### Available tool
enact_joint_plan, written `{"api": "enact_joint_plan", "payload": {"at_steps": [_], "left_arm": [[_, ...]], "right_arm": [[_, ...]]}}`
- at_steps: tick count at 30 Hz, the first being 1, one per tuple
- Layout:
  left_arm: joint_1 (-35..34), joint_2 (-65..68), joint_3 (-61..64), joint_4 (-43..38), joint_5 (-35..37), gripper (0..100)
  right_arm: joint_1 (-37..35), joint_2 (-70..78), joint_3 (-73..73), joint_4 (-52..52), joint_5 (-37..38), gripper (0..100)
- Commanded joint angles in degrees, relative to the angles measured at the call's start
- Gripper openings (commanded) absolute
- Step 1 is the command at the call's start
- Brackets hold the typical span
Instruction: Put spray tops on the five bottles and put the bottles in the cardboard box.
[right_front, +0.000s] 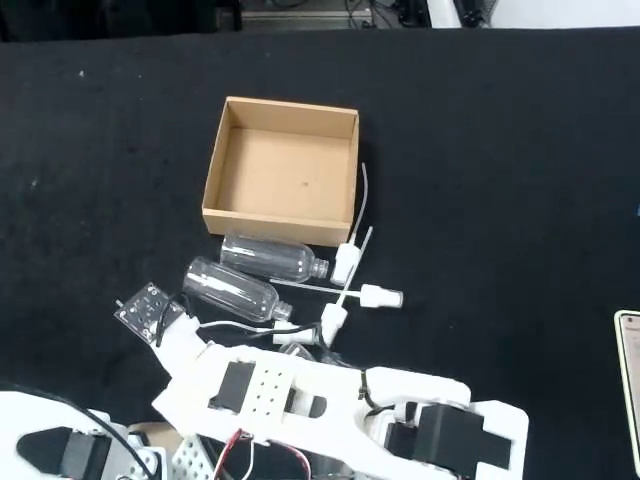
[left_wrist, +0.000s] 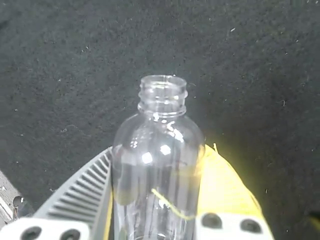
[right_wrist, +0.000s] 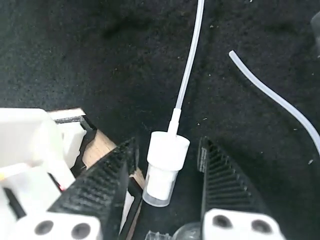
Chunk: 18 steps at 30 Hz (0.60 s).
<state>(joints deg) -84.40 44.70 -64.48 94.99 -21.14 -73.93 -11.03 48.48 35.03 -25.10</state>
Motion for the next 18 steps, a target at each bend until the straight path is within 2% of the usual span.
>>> {"api": "enact_joint_plan", "payload": {"at_steps": [1, 8, 18], "left_arm": [[0.1, -1.1, -5.5, 1.2, -0.4, 9], [-0.4, -1.2, -5.6, 1.3, -0.5, 9], [-0.5, -1.4, -5.3, 1.3, -0.6, 9]], "right_arm": [[-1.0, 0.6, -2.3, -0.8, -0.3, 17.9], [-3.3, 0.7, -3.6, 2.3, -0.2, 18.1], [-1.6, 5.5, -1.8, 2.0, -0.1, 17.9]]}}
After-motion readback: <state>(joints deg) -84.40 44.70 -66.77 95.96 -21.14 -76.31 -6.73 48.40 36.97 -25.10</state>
